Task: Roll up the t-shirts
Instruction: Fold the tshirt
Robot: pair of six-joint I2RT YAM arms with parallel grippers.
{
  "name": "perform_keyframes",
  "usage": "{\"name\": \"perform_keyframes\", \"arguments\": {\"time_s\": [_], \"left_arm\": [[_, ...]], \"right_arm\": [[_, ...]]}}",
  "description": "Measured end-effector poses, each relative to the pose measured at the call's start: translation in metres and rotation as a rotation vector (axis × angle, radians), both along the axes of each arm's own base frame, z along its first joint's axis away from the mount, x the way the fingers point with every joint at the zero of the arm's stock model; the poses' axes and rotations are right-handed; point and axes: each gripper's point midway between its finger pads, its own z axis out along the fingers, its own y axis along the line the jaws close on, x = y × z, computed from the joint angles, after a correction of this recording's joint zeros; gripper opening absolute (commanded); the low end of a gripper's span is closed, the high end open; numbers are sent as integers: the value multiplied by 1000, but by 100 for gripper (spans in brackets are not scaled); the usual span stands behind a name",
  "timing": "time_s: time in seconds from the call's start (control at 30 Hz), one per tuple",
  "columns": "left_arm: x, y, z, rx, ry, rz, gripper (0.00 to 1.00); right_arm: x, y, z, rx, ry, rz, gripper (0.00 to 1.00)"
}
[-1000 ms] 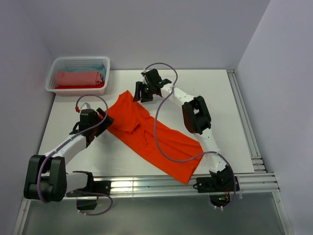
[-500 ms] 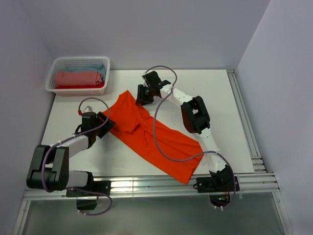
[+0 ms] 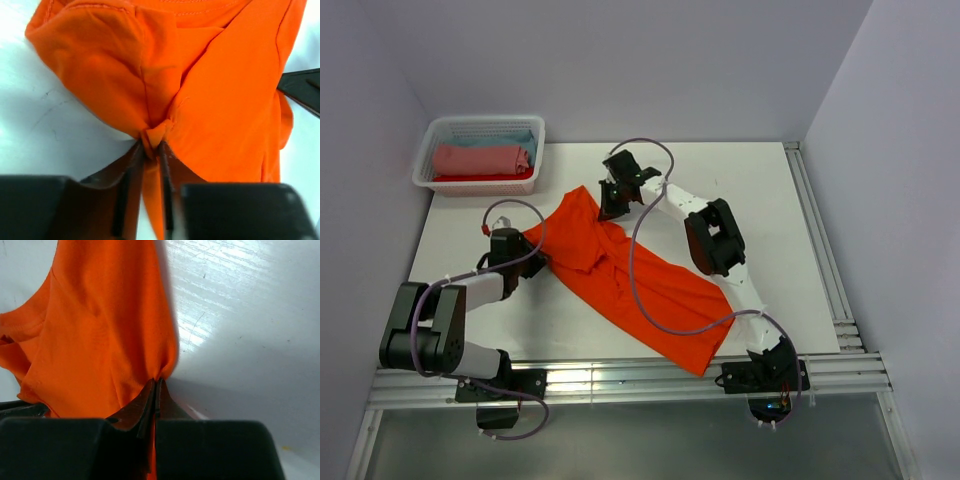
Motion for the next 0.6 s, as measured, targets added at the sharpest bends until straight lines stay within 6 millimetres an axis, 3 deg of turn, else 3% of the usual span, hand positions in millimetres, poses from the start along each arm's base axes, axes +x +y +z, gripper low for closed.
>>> {"name": "perform_keyframes", "arguments": {"time_s": [0.03, 0.1, 0.27, 0.4, 0.6], "left_arm": [[1, 0, -1, 9, 2, -6, 7], [5, 0, -2, 13, 7, -13, 0], [28, -5, -1, 25, 4, -48, 0], [45, -10, 0, 26, 1, -73, 0], [93, -38, 1, 42, -8, -148, 0]], "right_arm": [[0, 0, 0, -2, -2, -1, 0], [2, -1, -1, -4, -11, -10, 0], [3, -10, -1, -9, -21, -59, 0], [16, -24, 0, -6, -19, -112, 0], [44, -67, -1, 2, -8, -241, 0]]}}
